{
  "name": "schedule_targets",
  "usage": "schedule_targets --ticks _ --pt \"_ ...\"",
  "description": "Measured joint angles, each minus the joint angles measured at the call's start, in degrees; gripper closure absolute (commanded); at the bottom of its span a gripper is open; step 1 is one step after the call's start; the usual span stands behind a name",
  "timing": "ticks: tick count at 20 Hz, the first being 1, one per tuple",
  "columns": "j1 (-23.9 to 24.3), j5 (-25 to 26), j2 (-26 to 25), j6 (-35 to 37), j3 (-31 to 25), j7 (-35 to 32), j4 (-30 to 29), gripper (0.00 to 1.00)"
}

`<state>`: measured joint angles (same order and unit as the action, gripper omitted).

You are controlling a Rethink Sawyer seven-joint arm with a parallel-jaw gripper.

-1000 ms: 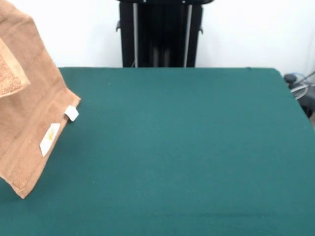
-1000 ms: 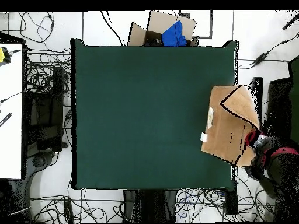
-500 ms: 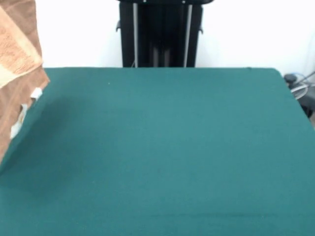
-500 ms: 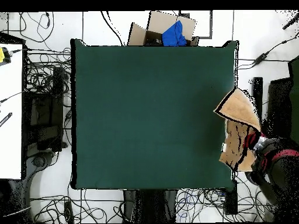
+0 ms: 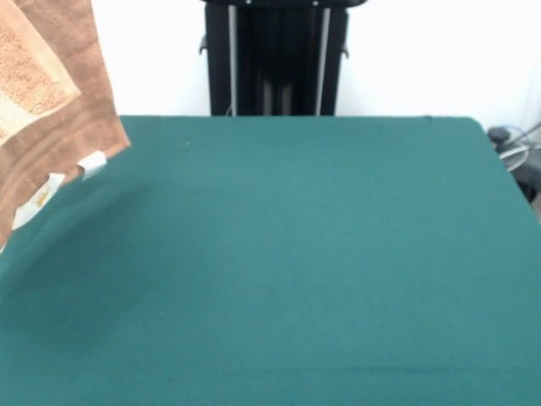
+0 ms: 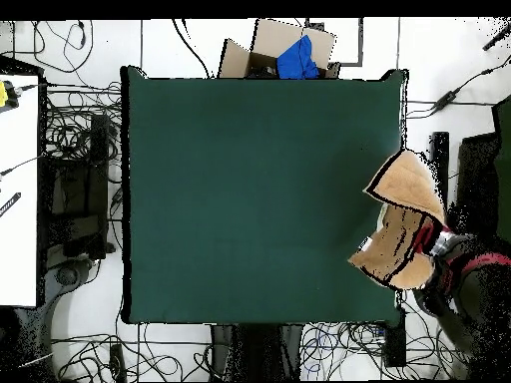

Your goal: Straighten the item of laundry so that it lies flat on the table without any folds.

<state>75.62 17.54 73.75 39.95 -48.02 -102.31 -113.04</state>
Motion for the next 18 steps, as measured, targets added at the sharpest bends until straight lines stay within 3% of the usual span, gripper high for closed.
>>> schedule_targets --ticks 7,18 --pt "-2.55 3.31 -2.38 -0.04 -0.02 0.00 0.00 1.00" --pt "-2.71 5.55 -5.36 -0.77 0.00 0.00 -0.26 1.00"
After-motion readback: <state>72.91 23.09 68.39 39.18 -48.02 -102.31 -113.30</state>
